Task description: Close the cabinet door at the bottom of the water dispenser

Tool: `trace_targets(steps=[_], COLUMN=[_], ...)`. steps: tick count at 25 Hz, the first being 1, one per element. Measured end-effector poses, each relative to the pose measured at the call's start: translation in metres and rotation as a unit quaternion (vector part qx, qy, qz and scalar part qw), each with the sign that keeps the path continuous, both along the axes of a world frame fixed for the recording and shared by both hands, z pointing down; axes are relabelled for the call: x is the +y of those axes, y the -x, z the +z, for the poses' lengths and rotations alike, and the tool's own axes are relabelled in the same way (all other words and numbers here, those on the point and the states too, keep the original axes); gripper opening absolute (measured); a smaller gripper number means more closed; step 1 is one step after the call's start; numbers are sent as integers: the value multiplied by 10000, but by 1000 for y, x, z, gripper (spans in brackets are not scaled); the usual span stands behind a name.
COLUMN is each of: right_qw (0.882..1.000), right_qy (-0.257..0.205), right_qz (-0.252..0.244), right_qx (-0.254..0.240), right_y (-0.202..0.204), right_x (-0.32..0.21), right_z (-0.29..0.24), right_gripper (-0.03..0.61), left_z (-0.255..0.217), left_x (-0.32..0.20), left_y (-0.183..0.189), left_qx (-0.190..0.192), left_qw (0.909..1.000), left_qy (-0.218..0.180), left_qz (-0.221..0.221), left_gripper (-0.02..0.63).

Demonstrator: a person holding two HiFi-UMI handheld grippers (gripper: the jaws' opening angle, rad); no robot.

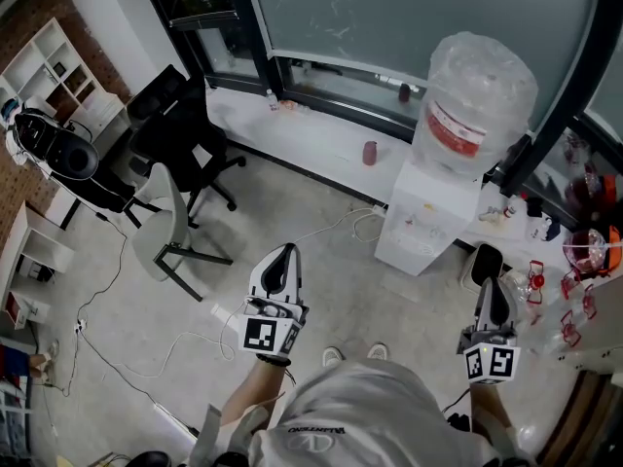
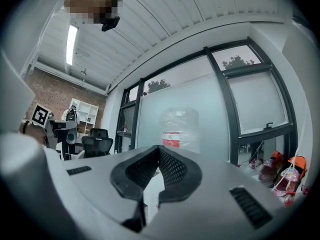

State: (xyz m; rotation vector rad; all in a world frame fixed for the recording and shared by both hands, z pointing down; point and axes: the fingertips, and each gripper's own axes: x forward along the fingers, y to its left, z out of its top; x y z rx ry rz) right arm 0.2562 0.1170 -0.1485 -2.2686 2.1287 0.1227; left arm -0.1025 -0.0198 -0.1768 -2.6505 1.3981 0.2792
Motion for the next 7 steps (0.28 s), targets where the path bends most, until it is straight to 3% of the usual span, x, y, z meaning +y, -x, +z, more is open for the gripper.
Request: trace_targets(steps=[7], right_qw=[10000], right_qy=[-21], right_qz=[24], right_qx=[9], right_y=[3], right_x=[4], right_z=[0], right_gripper=[15], left_z=[2], left_x=[5], left_y=[0], left_qx=[-17], left_qw=[10000], left_qy=[-4], left_qz=[64], left_gripper=[8])
